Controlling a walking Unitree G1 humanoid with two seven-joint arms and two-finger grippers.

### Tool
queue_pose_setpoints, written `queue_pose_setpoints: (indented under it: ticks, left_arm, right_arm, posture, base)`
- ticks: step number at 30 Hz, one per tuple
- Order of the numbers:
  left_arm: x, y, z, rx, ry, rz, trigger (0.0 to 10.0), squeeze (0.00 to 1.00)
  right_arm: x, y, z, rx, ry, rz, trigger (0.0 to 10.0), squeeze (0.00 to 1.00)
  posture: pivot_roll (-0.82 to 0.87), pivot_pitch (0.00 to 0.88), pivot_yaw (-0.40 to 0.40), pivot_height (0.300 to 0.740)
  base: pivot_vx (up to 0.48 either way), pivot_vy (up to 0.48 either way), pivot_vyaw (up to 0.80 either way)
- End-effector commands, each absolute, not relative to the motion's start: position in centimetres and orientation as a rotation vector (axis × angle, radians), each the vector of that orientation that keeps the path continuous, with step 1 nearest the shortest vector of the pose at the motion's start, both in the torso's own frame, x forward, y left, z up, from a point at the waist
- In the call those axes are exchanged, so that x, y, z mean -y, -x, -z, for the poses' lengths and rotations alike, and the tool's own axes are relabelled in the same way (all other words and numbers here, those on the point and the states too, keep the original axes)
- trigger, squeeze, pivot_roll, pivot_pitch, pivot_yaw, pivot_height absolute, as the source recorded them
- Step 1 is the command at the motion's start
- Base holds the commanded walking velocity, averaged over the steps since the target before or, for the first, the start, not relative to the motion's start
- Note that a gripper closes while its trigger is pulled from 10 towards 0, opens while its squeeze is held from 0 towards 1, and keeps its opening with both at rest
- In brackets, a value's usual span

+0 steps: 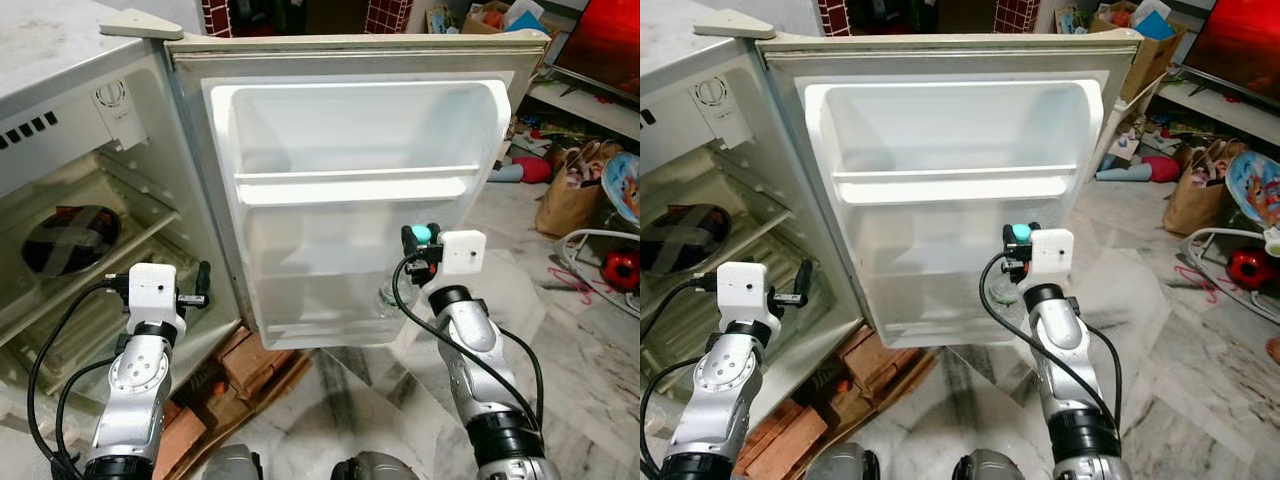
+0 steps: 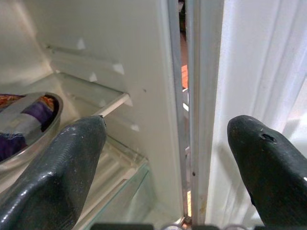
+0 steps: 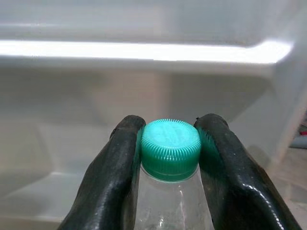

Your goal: Restocking fridge

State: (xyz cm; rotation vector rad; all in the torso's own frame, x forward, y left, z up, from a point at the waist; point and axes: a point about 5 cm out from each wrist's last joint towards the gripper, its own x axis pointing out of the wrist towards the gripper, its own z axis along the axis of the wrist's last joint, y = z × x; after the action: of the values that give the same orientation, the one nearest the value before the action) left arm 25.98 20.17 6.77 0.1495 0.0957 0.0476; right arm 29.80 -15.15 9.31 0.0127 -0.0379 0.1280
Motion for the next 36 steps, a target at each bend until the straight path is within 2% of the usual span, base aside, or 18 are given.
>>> queue_pose_setpoints:
  ticks: [1, 9, 16, 22, 36]
  left_arm:
    - [-19.9, -26.4, -7.2, -0.09, -0.165, -0.03, 10.0, 0.0]
    - [-19.5, -27.0, -7.5, -0.076, -0.151, -0.04, 10.0, 0.0]
    - [-20.2, -26.8, -8.2, -0.042, -0.137, -0.1, 10.0, 0.0]
    - [-21.0, -26.0, -8.0, -0.05, -0.131, -0.144, 10.0, 0.0]
    - [-20.8, -25.7, -7.8, -0.047, -0.107, -0.125, 10.0, 0.0]
  right_arm:
    - [14.8, -30.4, -10.3, 0.068, -0.005, -0.143, 10.0, 0.0]
    - [13.4, -30.7, -10.7, 0.091, 0.0, -0.184, 10.0, 0.0]
    - [13.2, -30.5, -10.4, 0.083, -0.01, -0.194, 10.0, 0.0]
    - [13.9, -30.5, -10.0, 0.063, -0.009, -0.171, 10.0, 0.0]
    - [14.7, -31.1, -10.3, 0.072, 0.032, -0.167, 10.0, 0.0]
  posture:
    - [0.04, 0.074, -0.063, 0.701]
    - [0.01, 0.087, -0.046, 0.648]
    - [0.03, 0.1, -0.056, 0.648]
    - [0.04, 0.099, -0.063, 0.648]
    - [0.03, 0.092, -0.077, 0.648]
  base:
    - [0.0, 0.0, 0.0]
    - [0.0, 0.0, 0.0]
    - [0.0, 0.0, 0.0]
    - [0.0, 0.0, 0.0]
    - [0.0, 0.0, 0.0]
